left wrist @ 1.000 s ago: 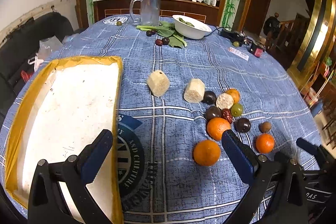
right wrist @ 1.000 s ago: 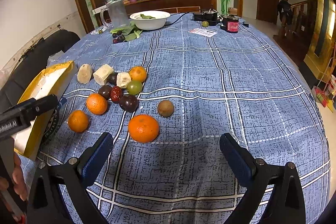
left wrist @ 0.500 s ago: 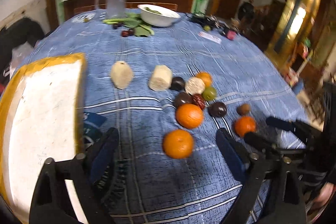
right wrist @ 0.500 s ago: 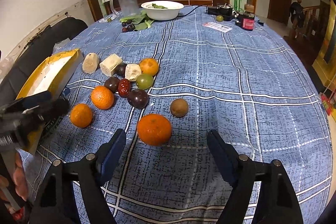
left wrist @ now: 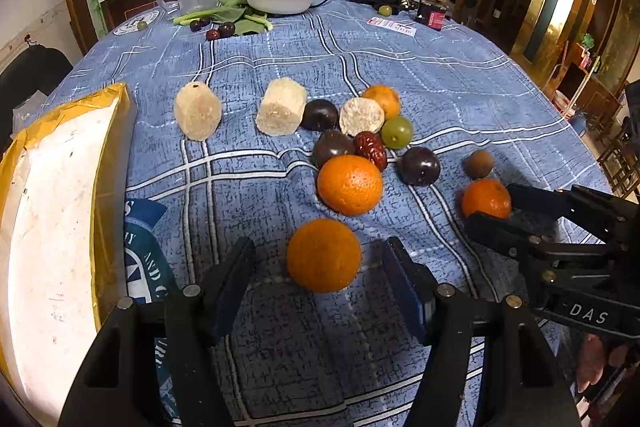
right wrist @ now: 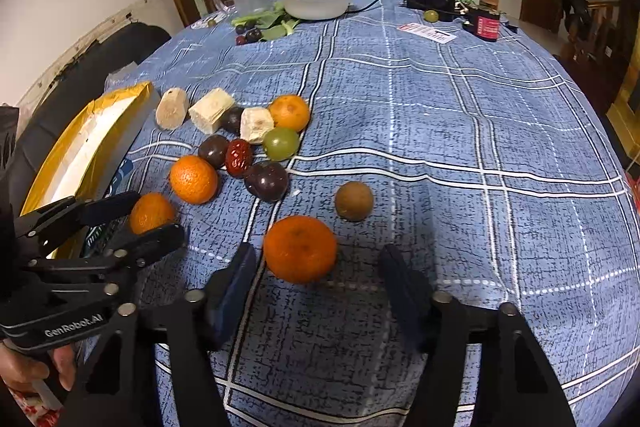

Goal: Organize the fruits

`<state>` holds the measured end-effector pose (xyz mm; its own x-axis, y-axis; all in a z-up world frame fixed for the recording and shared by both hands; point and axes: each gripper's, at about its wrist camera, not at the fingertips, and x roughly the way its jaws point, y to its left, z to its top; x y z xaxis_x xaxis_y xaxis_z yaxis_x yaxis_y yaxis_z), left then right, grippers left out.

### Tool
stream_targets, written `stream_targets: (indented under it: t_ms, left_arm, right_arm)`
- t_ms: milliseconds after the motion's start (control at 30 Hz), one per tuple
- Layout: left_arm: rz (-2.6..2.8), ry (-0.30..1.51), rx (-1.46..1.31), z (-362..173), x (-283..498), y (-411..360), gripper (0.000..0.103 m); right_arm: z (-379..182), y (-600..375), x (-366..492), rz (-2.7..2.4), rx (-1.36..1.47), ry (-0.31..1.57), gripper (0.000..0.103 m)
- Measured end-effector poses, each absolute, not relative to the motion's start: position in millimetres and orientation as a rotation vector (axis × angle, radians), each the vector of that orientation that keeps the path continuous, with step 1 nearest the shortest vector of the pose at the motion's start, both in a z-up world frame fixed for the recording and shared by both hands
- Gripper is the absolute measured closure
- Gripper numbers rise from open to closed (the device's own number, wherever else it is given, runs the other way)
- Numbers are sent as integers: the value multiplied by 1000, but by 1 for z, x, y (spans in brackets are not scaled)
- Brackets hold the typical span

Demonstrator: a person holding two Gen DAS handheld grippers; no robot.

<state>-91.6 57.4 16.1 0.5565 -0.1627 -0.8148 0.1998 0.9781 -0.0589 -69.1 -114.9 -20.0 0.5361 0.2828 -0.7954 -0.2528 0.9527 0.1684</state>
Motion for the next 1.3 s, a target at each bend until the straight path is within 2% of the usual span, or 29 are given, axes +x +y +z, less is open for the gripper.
stream_targets:
  t_ms: [67,133,167,467,767,1033,1300]
  left_arm:
    - [-214,958,34,17,-92,59,68]
    - [-212,956,28,18,-94,60,69]
    - [-209,953,29,18,-94,60,70]
    - [-202,878,-73,47,-110,91,70]
    - [24,810,-185,66,-121,184,70]
    - [239,801,-259,60,-137,265,69]
    - [331,825,-265,46,-143,291,69]
  right_arm:
    - [-21,-114,-69,316,24,952,47]
    - [-21,-113,-69,330,26,951,61]
    - [-20,-112,-70,345,33,952,64]
    - [1,-98,-89,369,5,891,64]
    - [45,-35,-108,552,-25,805,64]
    - [47,60,-112,750,-79,816,63]
    - [25,130,-122,835,-184,855,63]
